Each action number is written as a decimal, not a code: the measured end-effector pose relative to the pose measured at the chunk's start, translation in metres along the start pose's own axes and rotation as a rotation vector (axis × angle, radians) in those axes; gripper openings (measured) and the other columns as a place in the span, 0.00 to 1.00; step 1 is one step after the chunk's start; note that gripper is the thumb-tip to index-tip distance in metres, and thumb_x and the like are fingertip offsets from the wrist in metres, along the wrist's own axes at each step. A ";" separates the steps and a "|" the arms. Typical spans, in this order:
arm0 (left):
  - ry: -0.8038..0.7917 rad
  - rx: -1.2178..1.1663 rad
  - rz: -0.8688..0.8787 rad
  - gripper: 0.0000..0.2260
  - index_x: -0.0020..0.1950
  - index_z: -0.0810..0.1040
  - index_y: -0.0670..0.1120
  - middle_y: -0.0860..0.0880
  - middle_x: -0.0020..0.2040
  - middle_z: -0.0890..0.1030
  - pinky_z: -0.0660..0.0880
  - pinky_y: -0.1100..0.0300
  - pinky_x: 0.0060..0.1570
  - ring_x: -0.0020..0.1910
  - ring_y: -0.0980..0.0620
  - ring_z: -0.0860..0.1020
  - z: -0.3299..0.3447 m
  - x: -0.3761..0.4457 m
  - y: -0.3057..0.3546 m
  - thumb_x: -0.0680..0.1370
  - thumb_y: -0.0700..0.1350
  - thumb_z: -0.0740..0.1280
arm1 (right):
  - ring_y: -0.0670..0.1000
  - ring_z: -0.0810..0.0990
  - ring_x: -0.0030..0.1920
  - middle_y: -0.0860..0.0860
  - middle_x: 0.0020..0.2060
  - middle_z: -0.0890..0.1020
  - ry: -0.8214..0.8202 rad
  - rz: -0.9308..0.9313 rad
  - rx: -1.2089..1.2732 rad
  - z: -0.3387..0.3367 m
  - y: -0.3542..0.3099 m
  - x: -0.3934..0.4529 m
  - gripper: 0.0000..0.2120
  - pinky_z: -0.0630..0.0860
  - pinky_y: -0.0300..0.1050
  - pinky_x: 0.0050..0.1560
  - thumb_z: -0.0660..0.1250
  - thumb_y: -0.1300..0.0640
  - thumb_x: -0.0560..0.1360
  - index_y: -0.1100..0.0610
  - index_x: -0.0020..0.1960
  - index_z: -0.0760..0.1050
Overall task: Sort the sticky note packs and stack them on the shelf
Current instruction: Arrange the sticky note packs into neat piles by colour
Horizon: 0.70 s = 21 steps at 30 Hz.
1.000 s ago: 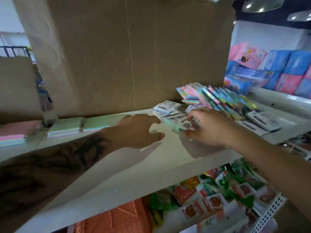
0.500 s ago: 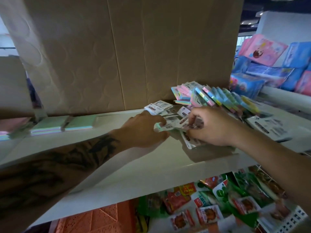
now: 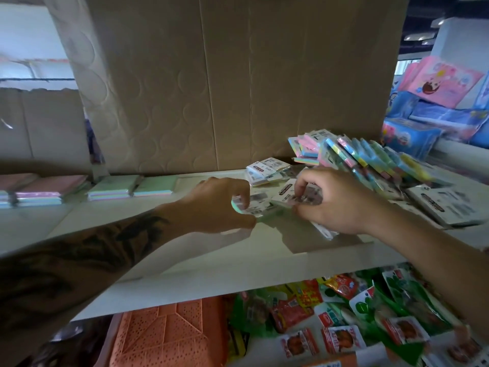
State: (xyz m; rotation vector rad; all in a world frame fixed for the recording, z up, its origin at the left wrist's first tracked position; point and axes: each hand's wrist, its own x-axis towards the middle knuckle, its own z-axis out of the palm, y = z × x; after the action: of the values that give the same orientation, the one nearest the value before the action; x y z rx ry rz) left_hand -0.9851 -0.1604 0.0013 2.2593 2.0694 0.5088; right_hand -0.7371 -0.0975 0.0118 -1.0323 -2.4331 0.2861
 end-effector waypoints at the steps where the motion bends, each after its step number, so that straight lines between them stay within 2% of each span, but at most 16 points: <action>1: 0.034 -0.010 -0.016 0.14 0.47 0.79 0.57 0.58 0.50 0.81 0.76 0.54 0.52 0.51 0.51 0.78 -0.004 -0.007 -0.008 0.68 0.63 0.74 | 0.43 0.77 0.48 0.41 0.47 0.79 0.000 -0.024 0.001 0.004 -0.007 0.003 0.10 0.76 0.49 0.48 0.74 0.41 0.72 0.44 0.45 0.76; 6: 0.130 -0.035 -0.105 0.13 0.46 0.81 0.56 0.58 0.47 0.81 0.74 0.58 0.46 0.48 0.53 0.79 -0.034 -0.058 -0.060 0.67 0.58 0.78 | 0.44 0.77 0.48 0.42 0.46 0.79 -0.016 -0.138 0.035 0.030 -0.054 0.020 0.10 0.77 0.50 0.50 0.73 0.40 0.72 0.44 0.45 0.75; 10: 0.124 -0.028 -0.161 0.13 0.47 0.81 0.58 0.58 0.51 0.81 0.78 0.55 0.52 0.51 0.54 0.79 -0.061 -0.110 -0.110 0.68 0.59 0.78 | 0.43 0.76 0.49 0.41 0.46 0.78 -0.052 -0.220 0.063 0.062 -0.108 0.040 0.10 0.74 0.47 0.49 0.74 0.41 0.72 0.44 0.45 0.75; 13: 0.195 -0.042 -0.221 0.17 0.44 0.81 0.59 0.60 0.48 0.82 0.78 0.55 0.53 0.49 0.56 0.80 -0.080 -0.150 -0.152 0.62 0.66 0.73 | 0.46 0.77 0.50 0.41 0.47 0.78 -0.108 -0.265 0.091 0.089 -0.155 0.055 0.10 0.75 0.49 0.51 0.73 0.42 0.71 0.44 0.46 0.76; 17: 0.222 -0.045 -0.294 0.19 0.44 0.81 0.62 0.59 0.46 0.83 0.77 0.54 0.55 0.50 0.58 0.80 -0.101 -0.201 -0.211 0.59 0.69 0.71 | 0.49 0.77 0.50 0.43 0.47 0.77 -0.179 -0.334 0.079 0.126 -0.222 0.078 0.14 0.76 0.51 0.54 0.69 0.38 0.67 0.44 0.48 0.76; 21: 0.196 -0.082 -0.312 0.19 0.47 0.81 0.63 0.61 0.46 0.83 0.76 0.55 0.57 0.50 0.63 0.79 -0.119 -0.243 -0.261 0.60 0.67 0.72 | 0.47 0.77 0.50 0.42 0.49 0.78 -0.240 -0.390 0.079 0.159 -0.277 0.099 0.11 0.76 0.48 0.52 0.72 0.40 0.72 0.43 0.48 0.75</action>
State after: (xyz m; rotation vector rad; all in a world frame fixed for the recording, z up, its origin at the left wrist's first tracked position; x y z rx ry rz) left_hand -1.2822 -0.3906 -0.0023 1.8575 2.3830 0.8008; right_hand -1.0482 -0.2190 0.0102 -0.4951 -2.7452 0.3849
